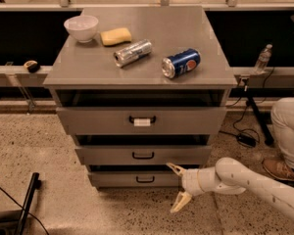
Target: Open bottom drawer
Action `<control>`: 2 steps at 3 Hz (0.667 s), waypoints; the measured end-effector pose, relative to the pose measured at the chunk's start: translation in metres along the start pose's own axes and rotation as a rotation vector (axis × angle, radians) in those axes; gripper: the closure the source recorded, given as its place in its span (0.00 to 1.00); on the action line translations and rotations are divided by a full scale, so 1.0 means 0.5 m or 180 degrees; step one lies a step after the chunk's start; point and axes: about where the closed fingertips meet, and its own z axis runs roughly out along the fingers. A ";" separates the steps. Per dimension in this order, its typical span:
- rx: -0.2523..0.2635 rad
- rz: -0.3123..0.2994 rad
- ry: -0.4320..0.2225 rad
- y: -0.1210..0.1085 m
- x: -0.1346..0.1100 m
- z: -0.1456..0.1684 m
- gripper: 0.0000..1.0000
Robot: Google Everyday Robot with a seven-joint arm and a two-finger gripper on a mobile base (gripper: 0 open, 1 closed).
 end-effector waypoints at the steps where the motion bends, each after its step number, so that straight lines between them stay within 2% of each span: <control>1: 0.0067 -0.0011 0.0425 0.008 0.094 -0.013 0.00; 2: 0.0007 -0.0084 0.0705 0.015 0.163 -0.015 0.00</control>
Offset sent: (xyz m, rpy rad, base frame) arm 0.0130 -0.0878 -0.0934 -0.3436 -0.0349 -0.0369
